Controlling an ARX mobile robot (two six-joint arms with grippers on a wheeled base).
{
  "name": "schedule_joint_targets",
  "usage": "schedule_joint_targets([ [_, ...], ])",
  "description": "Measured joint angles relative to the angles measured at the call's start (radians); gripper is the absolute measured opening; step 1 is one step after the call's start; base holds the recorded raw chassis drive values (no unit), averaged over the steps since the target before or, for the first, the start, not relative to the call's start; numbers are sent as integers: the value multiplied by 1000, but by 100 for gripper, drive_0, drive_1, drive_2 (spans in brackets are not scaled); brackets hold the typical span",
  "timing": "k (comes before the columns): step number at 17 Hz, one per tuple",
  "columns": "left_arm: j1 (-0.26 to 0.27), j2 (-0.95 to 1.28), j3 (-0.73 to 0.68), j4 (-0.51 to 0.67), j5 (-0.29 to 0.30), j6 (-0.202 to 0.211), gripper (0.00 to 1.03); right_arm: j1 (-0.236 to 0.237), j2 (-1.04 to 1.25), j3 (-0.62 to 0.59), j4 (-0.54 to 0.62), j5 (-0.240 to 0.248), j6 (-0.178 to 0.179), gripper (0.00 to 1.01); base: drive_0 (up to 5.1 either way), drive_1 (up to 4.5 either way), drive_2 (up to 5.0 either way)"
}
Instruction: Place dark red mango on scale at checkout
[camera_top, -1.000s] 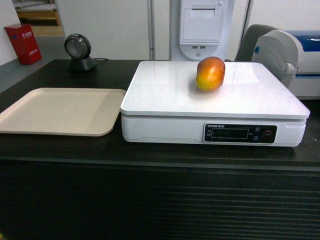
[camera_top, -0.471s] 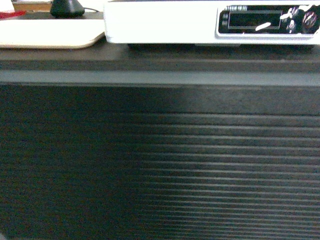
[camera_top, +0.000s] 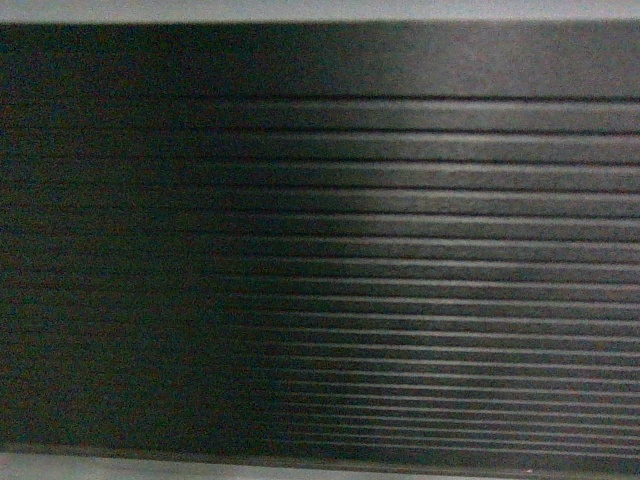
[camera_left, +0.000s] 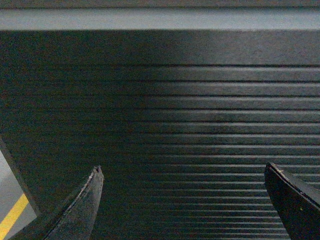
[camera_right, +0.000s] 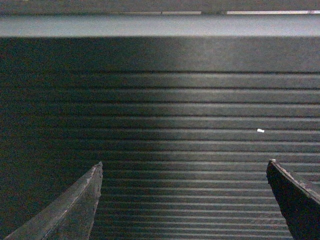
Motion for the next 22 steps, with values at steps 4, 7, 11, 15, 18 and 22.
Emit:
schedule_joint_targets([
  [4, 0, 0, 0, 1, 0, 0, 98, 0, 0, 0, 2, 1, 0, 98, 0, 0, 0],
  [7, 0, 0, 0, -4, 0, 1, 98, 0, 0, 0, -5, 0, 0, 98, 0, 0, 0],
  [11, 0, 0, 0, -3, 0, 1, 98, 0, 0, 0, -2, 0, 0, 98, 0, 0, 0],
  [15, 0, 0, 0, -3, 0, 1, 98, 0, 0, 0, -1, 0, 0, 98, 0, 0, 0],
  [18, 0, 0, 0, -3, 0, 1, 98, 0, 0, 0, -1, 0, 0, 98, 0, 0, 0],
  [22, 0, 0, 0, -3, 0, 1, 98, 0, 0, 0, -1, 0, 0, 98, 0, 0, 0],
])
